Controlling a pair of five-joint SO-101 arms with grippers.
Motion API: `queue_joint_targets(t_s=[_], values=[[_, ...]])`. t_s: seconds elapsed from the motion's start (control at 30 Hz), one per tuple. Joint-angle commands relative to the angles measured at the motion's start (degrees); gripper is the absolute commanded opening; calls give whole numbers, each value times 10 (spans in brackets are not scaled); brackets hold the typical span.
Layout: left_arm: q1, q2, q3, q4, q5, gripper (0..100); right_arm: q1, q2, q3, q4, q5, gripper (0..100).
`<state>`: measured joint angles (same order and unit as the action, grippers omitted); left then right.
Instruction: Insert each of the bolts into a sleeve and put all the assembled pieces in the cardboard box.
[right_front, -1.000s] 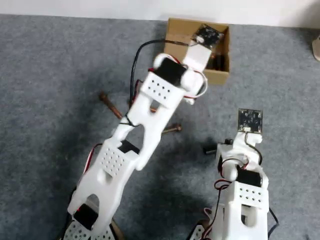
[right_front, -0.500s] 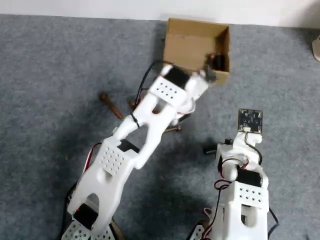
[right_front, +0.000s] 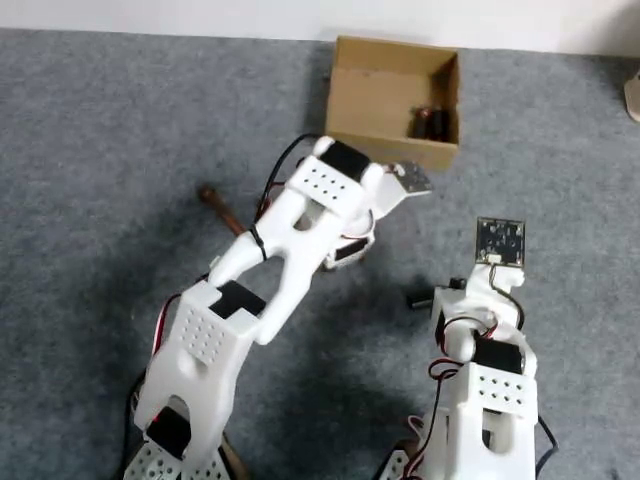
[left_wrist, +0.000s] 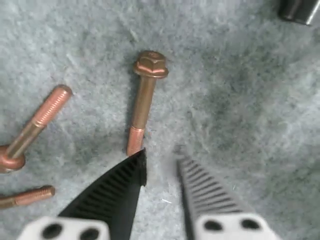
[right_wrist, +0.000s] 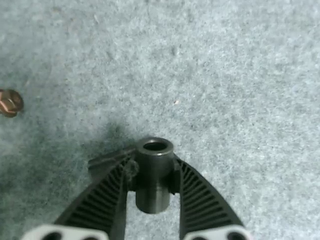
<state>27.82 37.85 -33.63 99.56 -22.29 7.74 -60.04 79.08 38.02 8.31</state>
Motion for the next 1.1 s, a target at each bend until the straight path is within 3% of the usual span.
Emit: queue_joint_targets(t_s=[0.0,0.6,0.9,1.03,1.07], values=[[-9,-38,0,4,-4,179,4,-9,-5,-13,-2,5],[-28,-36,109,-215,-36,181,4,-9,-5,-13,-2,5],[-31,87,54,-219,-35,174,4,-9,-5,-13,-2,5],[-29,121,5,-184,-34,0,4,-9,-5,-13,-2,5],[-28,125,-7,-172,-34,10,4,-9,-5,-13,-2,5]])
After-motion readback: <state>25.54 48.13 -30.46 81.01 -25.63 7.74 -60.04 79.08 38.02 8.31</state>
